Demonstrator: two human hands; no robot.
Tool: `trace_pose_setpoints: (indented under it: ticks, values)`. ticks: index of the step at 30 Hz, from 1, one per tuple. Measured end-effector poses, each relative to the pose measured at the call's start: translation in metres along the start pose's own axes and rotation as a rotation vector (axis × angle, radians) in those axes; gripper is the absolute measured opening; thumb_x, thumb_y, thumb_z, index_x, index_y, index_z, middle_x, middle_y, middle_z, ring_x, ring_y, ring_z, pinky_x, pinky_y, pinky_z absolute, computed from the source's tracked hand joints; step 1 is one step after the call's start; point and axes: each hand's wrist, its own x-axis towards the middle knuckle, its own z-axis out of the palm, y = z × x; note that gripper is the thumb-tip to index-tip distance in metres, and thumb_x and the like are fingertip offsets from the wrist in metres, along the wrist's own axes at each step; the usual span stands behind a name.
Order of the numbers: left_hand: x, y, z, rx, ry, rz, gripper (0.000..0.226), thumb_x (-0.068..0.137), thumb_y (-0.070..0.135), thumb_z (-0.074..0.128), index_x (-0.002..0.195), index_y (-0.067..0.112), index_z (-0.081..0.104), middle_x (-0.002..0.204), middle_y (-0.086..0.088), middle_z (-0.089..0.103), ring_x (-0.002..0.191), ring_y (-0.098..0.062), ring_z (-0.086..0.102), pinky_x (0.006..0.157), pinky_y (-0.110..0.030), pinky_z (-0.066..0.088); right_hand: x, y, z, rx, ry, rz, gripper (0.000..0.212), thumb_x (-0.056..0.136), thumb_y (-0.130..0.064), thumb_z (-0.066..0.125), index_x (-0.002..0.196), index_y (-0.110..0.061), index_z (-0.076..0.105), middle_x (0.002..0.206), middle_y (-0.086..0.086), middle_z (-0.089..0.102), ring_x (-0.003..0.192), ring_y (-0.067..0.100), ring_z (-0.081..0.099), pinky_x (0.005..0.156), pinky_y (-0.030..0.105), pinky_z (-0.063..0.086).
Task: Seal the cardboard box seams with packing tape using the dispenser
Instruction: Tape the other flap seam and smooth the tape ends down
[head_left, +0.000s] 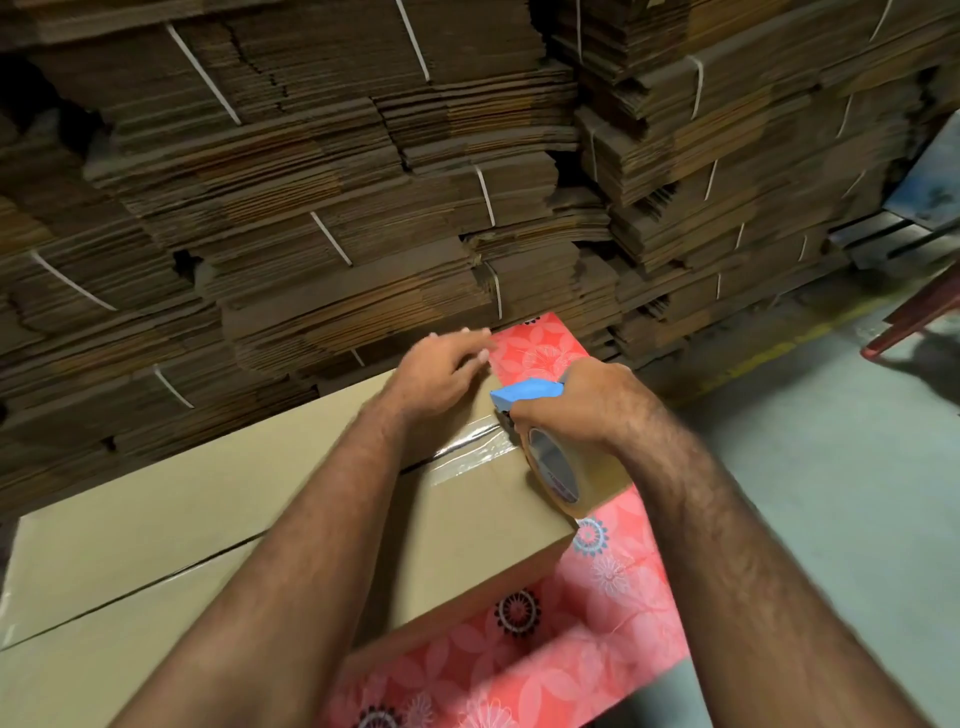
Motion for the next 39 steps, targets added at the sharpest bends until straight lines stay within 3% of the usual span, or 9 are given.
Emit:
trace_pose_setpoints:
  ticks: [5,12,17,21,26,29,32,36,39]
  values:
    - [-0.007,-0.011,0.017,0.119,0.013,0.07,0.042,0.103,0.035,0.037,0.142,0.032,0.054,0.158,0.01,0.038,0.151,-0.014,0.023,0.122,-0.047,0.016,0.001,-0.006,-0.004,-0.026,-0.038,0.0,0.053,0.072,-0.061,0.072,0.099,-0.017,0.056,0.077,-0.002,0.047,0.067,0.011,0.045,0.052,0.024,0.034]
    - [-0.005,-0.004,0.012,0.134,-0.034,0.06,0.037,0.105,0.026,0.039,0.137,0.029,0.058,0.155,0.006,0.043,0.151,-0.019,0.023,0.121,-0.057,0.013,-0.031,0.027,0.004,-0.052,-0.016,0.049,0.051,0.062,-0.066,0.069,0.08,-0.018,0.063,0.076,0.0,0.058,0.064,0.01,0.051,0.049,0.025,0.033]
    - [-0.012,0.007,0.004,0.031,-0.17,0.079,0.053,0.09,0.031,0.035,0.136,0.022,0.06,0.158,-0.002,0.039,0.154,-0.026,0.013,0.119,-0.06,0.002,-0.029,0.01,0.005,-0.126,-0.042,0.042,0.046,0.068,-0.058,0.073,0.083,-0.018,0.059,0.073,-0.001,0.05,0.064,0.011,0.046,0.053,0.026,0.037]
    - [-0.031,0.022,0.01,0.003,-0.162,0.17,0.05,0.085,0.02,0.039,0.127,0.017,0.067,0.15,-0.003,0.051,0.151,-0.024,0.024,0.121,-0.053,0.012,-0.024,0.006,0.007,-0.133,-0.048,0.037,0.041,0.066,-0.053,0.075,0.082,-0.019,0.059,0.074,-0.001,0.052,0.066,0.012,0.05,0.057,0.027,0.041]
    - [-0.034,0.01,0.014,0.065,-0.136,0.218,0.047,0.093,0.026,0.032,0.131,0.02,0.061,0.149,-0.001,0.049,0.15,-0.021,0.025,0.119,-0.051,0.017,-0.022,0.01,0.003,-0.086,-0.038,0.039,0.052,0.066,-0.058,0.077,0.087,-0.016,0.057,0.084,0.0,0.055,0.073,0.016,0.052,0.055,0.027,0.036]
    - [-0.013,0.001,0.004,0.146,-0.171,0.145,0.045,0.099,0.026,0.031,0.138,0.026,0.055,0.16,0.0,0.036,0.153,-0.021,0.016,0.119,-0.051,0.014,-0.013,0.002,-0.001,-0.078,0.052,0.004,0.058,0.067,-0.063,0.075,0.1,-0.018,0.057,0.101,0.008,0.054,0.088,0.025,0.052,0.06,0.027,0.036]
    - [0.005,-0.004,-0.003,0.167,-0.219,0.054,0.042,0.104,0.017,0.036,0.139,0.032,0.054,0.166,0.0,0.021,0.155,-0.022,0.005,0.121,-0.05,0.004,0.0,-0.004,-0.006,-0.088,0.045,-0.003,0.057,0.065,-0.058,0.078,0.098,-0.016,0.057,0.101,0.008,0.056,0.078,0.022,0.053,0.051,0.025,0.034]
    - [-0.003,-0.009,0.01,0.202,-0.104,0.041,0.041,0.105,0.022,0.034,0.137,0.039,0.052,0.165,0.008,0.021,0.155,-0.018,0.005,0.122,-0.05,0.001,0.004,0.002,-0.01,-0.068,-0.01,0.036,0.059,0.062,-0.056,0.077,0.104,-0.018,0.06,0.106,0.01,0.058,0.07,0.014,0.051,0.05,0.026,0.035]
    - [-0.005,-0.011,0.01,0.179,-0.097,0.035,0.038,0.106,0.025,0.033,0.136,0.038,0.052,0.163,0.01,0.026,0.154,-0.016,0.007,0.122,-0.05,0.002,-0.003,0.018,-0.006,-0.096,-0.035,0.037,0.067,0.06,-0.068,0.069,0.1,-0.014,0.063,0.105,0.01,0.061,0.079,0.022,0.056,0.05,0.026,0.032]
